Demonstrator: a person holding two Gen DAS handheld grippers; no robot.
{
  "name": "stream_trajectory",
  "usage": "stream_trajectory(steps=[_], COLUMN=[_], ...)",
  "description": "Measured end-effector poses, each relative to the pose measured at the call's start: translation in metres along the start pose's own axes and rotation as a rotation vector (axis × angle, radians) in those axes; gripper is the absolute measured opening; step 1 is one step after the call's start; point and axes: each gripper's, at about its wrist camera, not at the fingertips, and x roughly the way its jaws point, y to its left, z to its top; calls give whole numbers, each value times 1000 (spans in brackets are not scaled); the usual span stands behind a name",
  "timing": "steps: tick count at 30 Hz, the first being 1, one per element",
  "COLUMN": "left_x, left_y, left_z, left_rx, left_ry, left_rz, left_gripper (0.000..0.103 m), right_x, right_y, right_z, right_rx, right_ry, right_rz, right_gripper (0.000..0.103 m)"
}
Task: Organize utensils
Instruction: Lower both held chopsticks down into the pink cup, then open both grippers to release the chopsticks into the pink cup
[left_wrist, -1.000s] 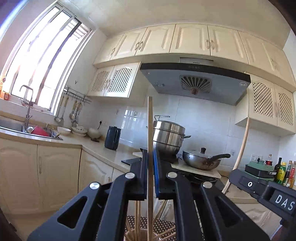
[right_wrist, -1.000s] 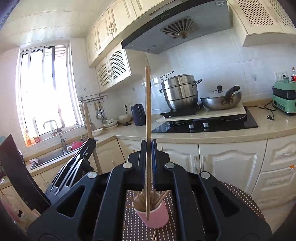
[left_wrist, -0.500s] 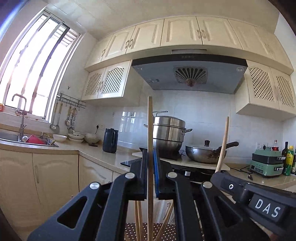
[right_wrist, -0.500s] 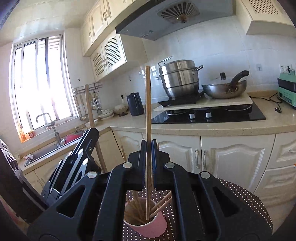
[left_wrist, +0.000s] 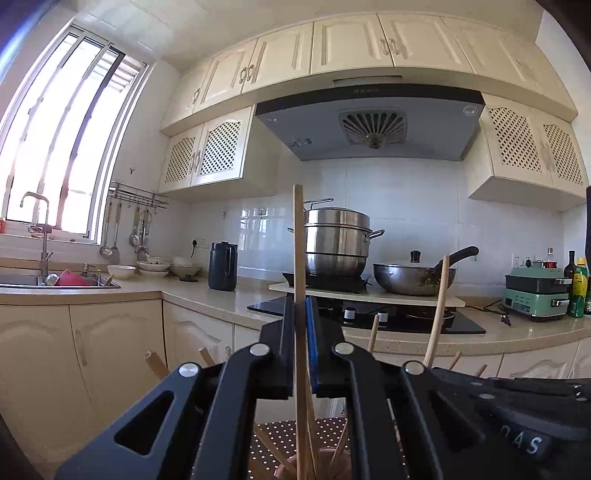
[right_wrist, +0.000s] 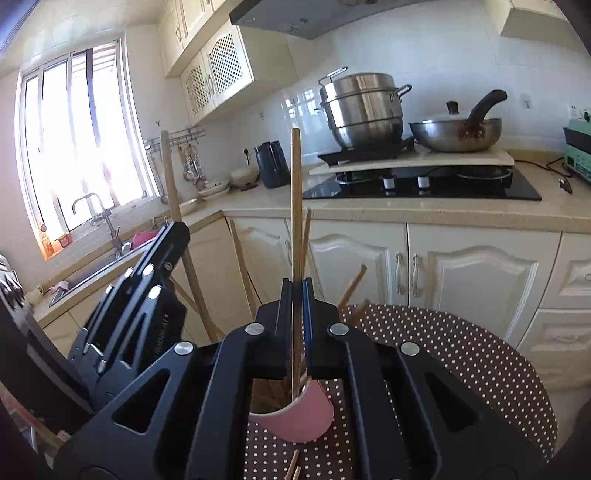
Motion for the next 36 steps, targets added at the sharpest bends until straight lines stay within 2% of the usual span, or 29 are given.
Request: stream_trajectory(steps=[7,15,16,19,27,31,33,34,36], left_x=[-1,-3,-4,-8,-25,-40,-49,-54,-62], left_y=[2,-2,-2,-2,3,4,4,4,5], left_z=[1,11,11,13,25,33,37,39,42], left_rx=[20,62,68,72,52,61,66,68,69], left_ry=[16,9,8,3,-6,-25,-34,-38,-46], left_rz=[1,-3,-7,-19,-7,2,-1,0,0], left_gripper=[8,8,9,29,29,34,37,40,42], right_x=[1,-6,-7,-10,-32,-50,-58,-64,-75], right_y=[2,6,6,5,7,8,10,11,11], right_z=[-9,-2,-1,0,4,7,9,9,11], right_rx=[-9,-35,-36,-40,-54,-44,-47,-44,-38], right_ry=[41,33,37,39,18,-17,-33,-47,-79], right_rz=[-2,16,19,18,11,14,20,15,9], right_gripper=[6,7,7,7,10,20,35,55,58])
